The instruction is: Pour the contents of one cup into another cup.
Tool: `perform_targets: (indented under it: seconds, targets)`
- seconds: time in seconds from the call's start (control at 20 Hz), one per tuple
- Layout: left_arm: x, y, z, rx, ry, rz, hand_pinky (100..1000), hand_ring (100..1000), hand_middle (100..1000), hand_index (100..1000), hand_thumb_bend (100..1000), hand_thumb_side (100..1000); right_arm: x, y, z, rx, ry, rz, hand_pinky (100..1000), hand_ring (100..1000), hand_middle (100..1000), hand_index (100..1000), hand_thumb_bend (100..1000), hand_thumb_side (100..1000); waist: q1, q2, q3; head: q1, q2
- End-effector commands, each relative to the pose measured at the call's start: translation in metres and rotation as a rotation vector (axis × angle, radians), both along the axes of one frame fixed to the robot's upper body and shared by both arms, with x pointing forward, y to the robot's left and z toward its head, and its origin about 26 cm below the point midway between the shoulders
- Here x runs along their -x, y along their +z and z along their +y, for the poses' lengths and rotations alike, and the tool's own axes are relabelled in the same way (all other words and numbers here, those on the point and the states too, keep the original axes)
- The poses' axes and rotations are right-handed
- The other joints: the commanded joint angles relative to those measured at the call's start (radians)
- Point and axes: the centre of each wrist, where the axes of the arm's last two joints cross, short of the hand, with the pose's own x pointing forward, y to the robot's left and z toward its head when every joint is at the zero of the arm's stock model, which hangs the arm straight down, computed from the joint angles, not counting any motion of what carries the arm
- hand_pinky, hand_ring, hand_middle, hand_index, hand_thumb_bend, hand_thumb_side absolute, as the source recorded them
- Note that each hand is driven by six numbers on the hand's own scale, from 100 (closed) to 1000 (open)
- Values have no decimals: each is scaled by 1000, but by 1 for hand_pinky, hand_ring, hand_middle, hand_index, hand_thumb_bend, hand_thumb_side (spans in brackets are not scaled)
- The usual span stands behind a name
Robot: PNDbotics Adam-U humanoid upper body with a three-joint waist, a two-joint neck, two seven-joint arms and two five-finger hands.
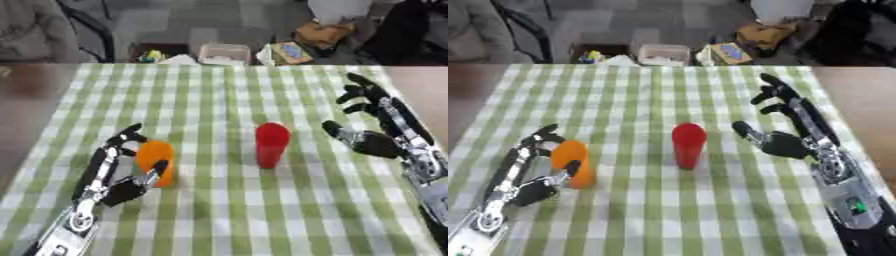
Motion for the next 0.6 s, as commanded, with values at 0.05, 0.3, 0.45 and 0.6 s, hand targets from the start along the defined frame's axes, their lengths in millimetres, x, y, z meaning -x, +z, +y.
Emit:
perform_targets:
  seconds: [0.05,0.3,0.45,0.6]
  targets:
    - [-1,-10,3,-49,13,18,706,894,708,946,491,496,-1,10,-1,3,6,-26,688,941,641,993,520,419,-2,-12,-2,2,-3]
    - [2,-9,2,-70,-21,19,709,896,710,948,502,516,-1,10,-1,4,7,-25,687,942,641,993,514,424,0,-11,-2,2,-3]
    - [5,-6,3,-83,-44,16,711,898,712,949,525,537,-1,10,-1,4,7,-25,687,942,641,994,510,426,0,-11,-1,2,-4]
    - [8,0,3,-92,-63,7,714,901,713,950,537,541,-1,10,-2,4,6,-24,688,942,641,994,507,429,0,-12,2,2,-4]
